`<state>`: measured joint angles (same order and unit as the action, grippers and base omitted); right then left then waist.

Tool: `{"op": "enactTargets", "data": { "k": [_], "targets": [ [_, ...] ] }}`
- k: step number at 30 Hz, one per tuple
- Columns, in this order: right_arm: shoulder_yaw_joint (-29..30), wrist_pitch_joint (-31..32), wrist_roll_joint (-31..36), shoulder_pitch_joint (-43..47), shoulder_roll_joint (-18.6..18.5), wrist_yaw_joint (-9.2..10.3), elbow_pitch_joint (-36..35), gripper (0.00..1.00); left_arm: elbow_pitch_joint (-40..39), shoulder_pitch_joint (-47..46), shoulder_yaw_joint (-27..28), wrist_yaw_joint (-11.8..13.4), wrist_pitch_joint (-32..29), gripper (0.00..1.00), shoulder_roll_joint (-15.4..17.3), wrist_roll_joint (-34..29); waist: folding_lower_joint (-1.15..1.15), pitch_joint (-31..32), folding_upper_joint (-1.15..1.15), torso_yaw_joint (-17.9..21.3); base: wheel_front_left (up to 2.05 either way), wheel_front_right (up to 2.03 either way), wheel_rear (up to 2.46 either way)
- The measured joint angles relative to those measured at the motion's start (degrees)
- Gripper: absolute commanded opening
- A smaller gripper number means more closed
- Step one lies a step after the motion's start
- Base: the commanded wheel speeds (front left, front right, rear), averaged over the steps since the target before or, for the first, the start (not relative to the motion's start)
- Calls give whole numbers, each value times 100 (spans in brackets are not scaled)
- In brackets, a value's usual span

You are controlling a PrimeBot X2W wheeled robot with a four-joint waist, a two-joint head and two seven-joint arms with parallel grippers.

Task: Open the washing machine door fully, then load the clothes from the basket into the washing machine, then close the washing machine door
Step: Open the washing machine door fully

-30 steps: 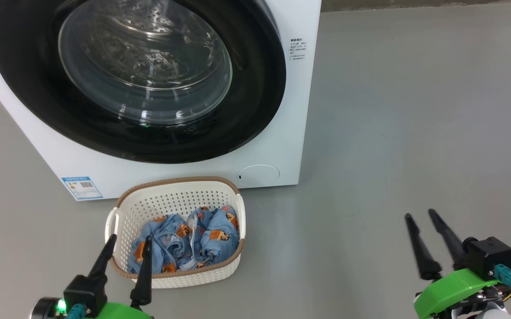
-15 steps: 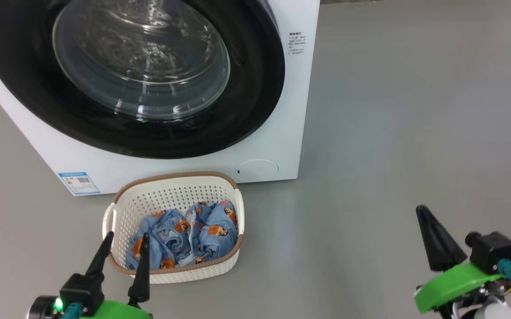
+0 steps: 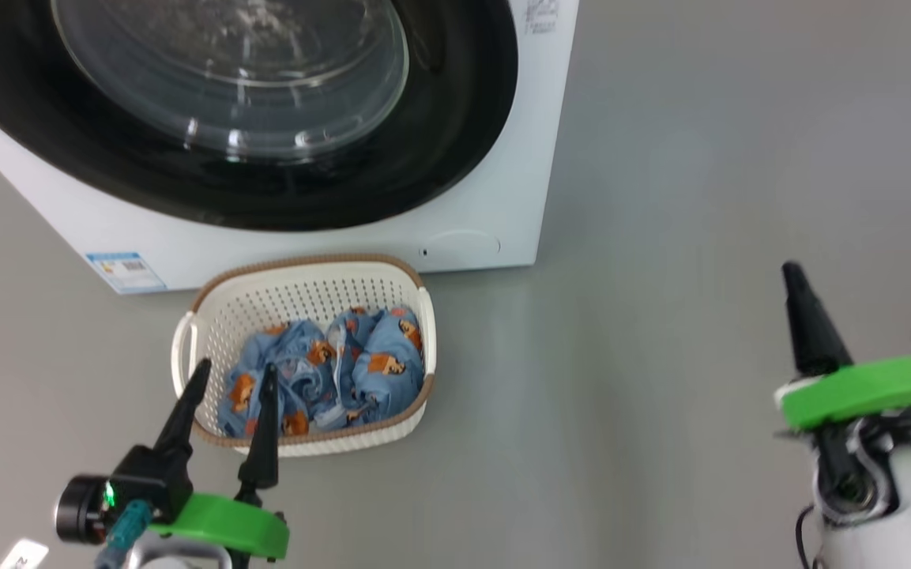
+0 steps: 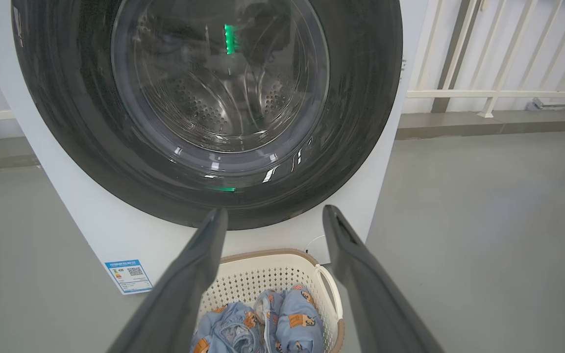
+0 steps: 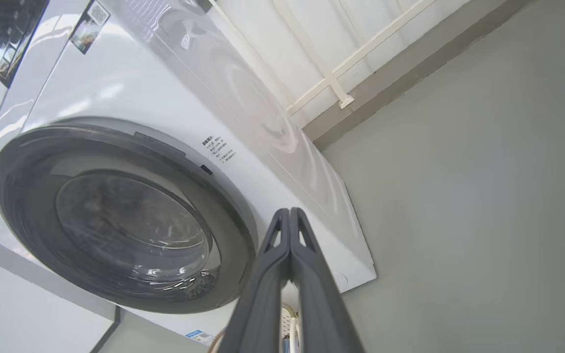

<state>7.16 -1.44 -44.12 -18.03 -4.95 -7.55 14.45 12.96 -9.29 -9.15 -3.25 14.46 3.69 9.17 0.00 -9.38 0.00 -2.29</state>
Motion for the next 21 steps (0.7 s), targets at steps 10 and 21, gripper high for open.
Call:
{"op": "enactTargets", "data": {
  "k": [10,21],
  "targets": [
    [726,1233,-2599,-1495,-29,0,678,0,-155,-454,-87,-5,0,100,-70,-54,0,-714,0,-99,0,0,0],
    [929,2274,-3553,-3140,-85,1,1534,0,-178,-977,-215,-54,1,100,-155,-53,0,-1383,0,-317,0,0,0]
  ]
}}
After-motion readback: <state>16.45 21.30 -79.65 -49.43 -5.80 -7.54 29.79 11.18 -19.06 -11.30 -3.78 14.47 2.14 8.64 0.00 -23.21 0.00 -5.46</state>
